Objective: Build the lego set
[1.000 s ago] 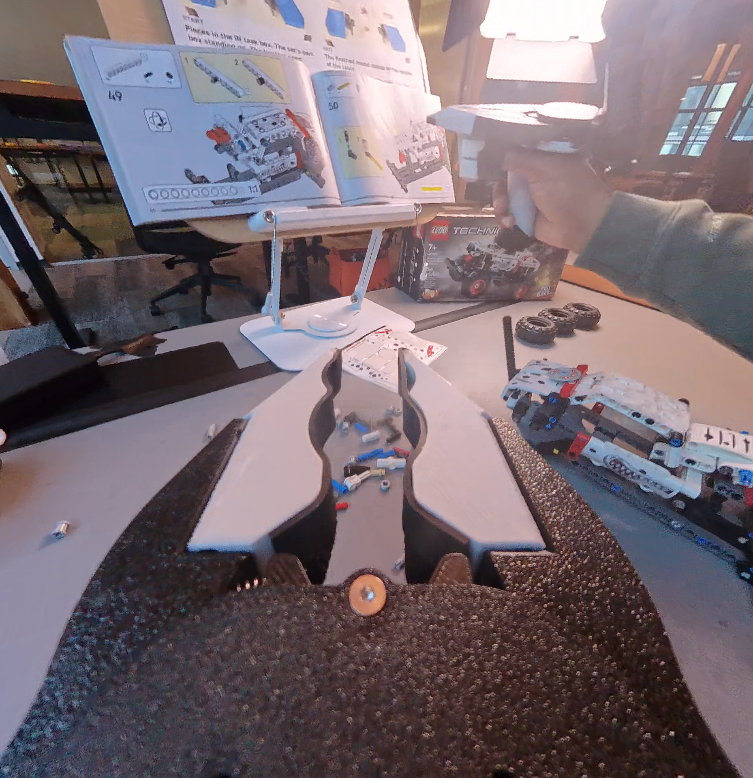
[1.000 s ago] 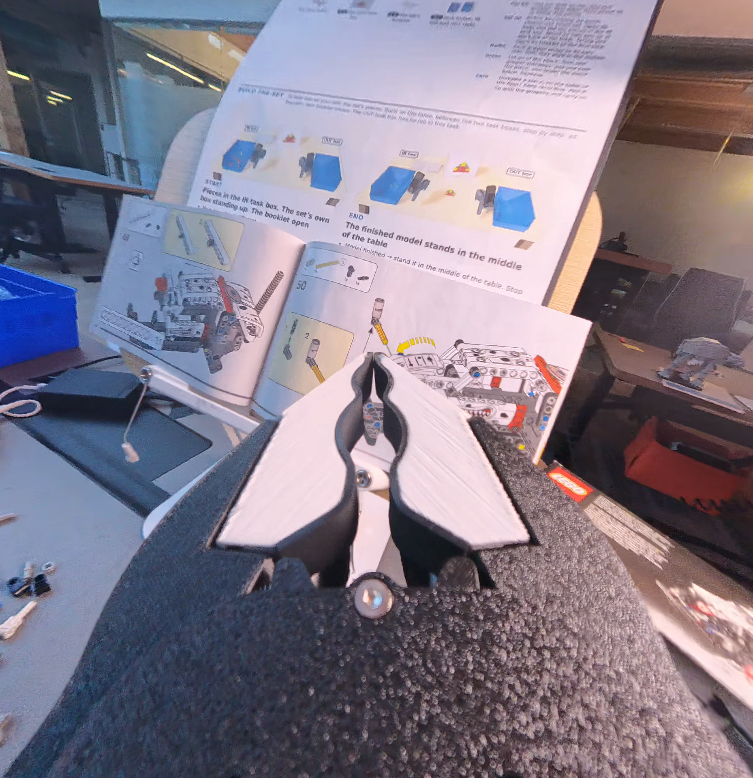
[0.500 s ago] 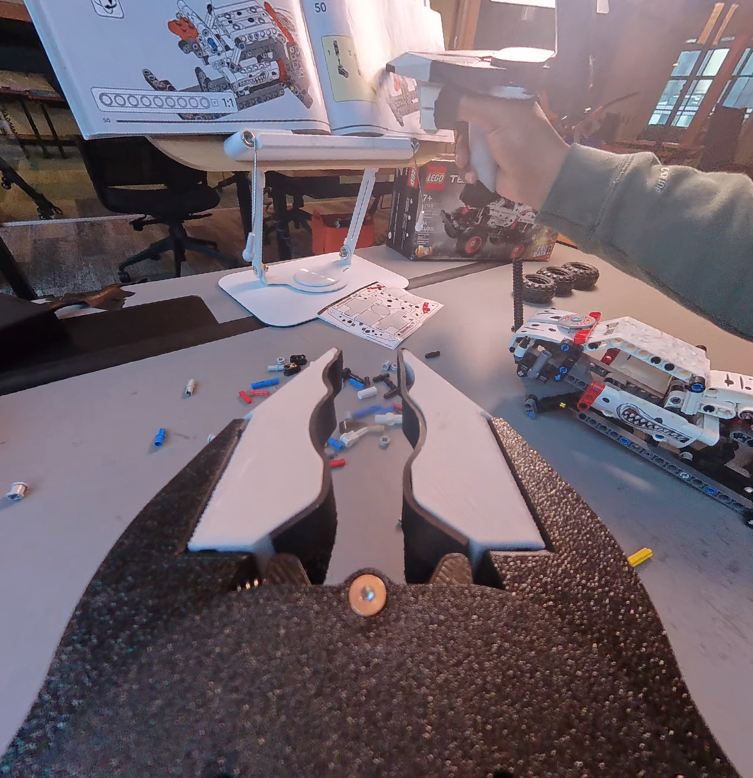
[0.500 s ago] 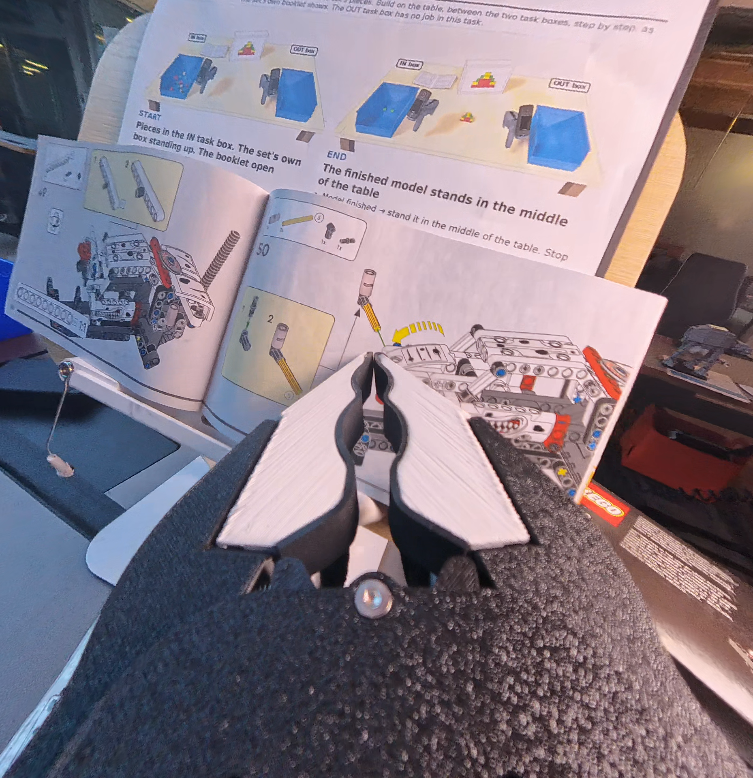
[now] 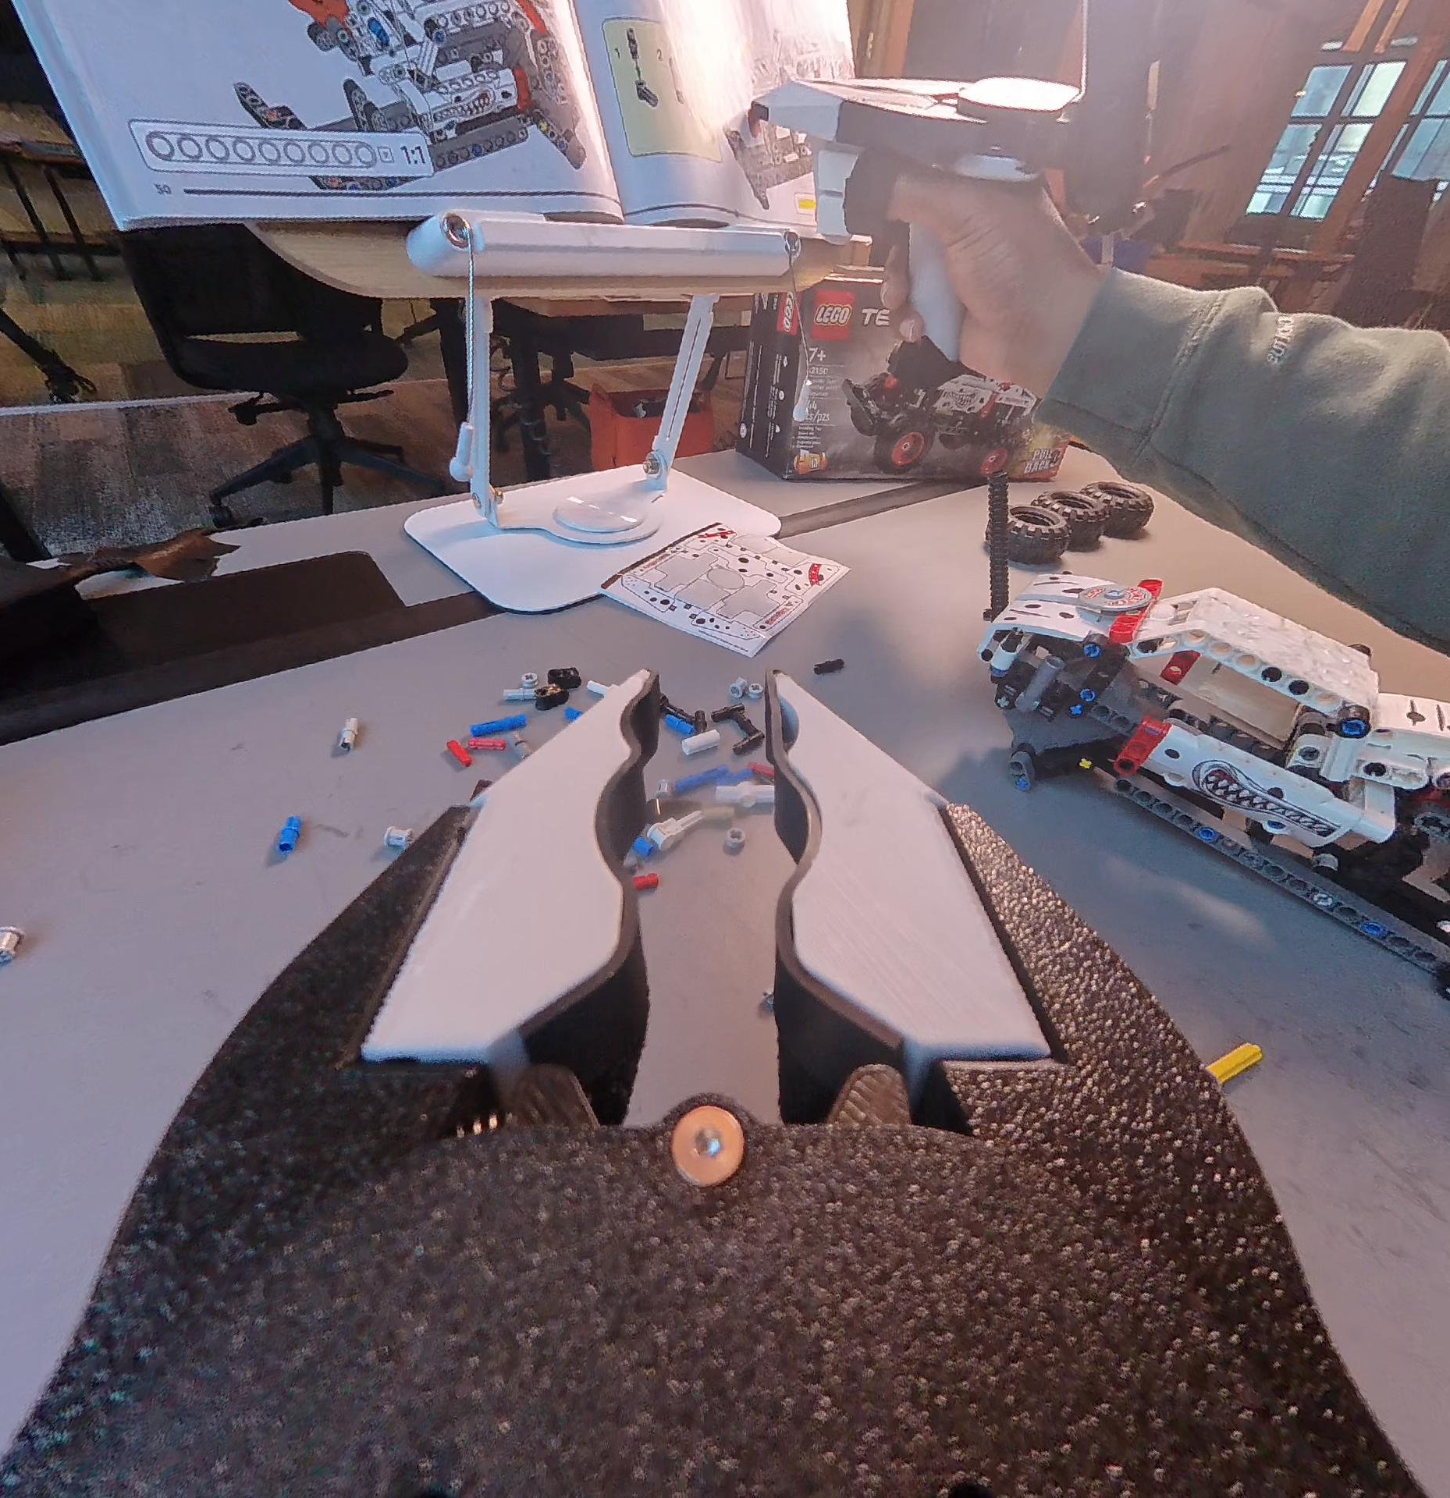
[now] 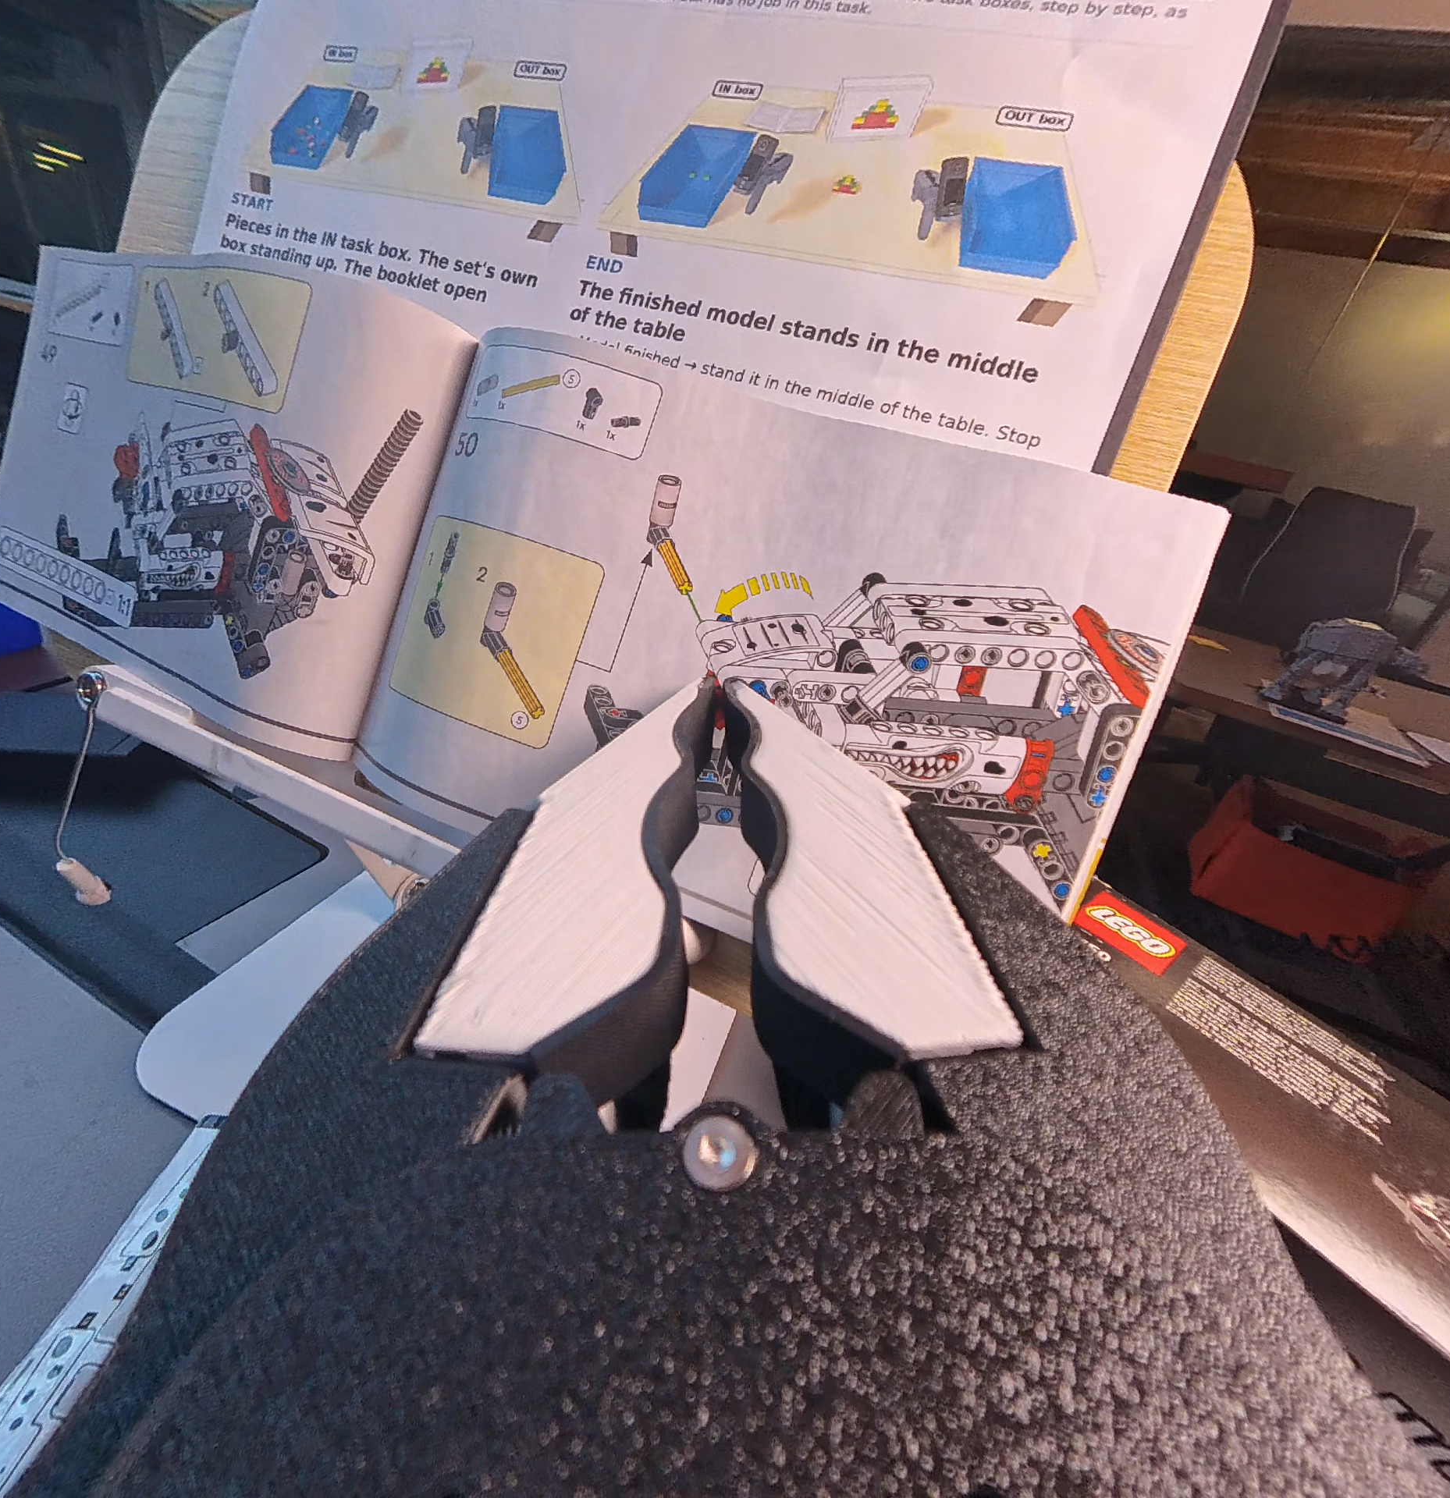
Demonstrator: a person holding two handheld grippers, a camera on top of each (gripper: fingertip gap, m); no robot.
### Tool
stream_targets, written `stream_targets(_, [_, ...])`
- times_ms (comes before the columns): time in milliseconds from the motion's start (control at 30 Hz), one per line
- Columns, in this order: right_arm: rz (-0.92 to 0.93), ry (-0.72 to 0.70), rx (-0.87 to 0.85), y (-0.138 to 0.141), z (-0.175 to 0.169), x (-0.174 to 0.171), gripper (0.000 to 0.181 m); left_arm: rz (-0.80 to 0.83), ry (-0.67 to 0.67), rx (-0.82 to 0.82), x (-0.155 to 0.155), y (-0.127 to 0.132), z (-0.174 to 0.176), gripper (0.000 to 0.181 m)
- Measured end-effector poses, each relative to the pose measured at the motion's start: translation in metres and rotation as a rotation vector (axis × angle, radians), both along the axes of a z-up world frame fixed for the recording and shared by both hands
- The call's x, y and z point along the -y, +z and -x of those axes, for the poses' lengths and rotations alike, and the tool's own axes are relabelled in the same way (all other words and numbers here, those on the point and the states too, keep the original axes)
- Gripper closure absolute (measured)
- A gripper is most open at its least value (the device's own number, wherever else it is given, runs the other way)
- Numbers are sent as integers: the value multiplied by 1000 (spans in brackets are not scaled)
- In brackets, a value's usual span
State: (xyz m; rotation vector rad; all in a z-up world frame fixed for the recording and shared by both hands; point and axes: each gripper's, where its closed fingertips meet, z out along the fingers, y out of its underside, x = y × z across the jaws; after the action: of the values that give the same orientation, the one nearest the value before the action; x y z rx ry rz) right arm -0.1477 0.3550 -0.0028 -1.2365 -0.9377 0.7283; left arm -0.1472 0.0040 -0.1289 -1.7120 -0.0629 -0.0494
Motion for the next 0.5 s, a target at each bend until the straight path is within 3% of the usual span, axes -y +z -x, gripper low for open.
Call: stream_targets(500, [-17,-7,13,-6,-4,1,176,9,-11,-9,-1,-2,-2,156])
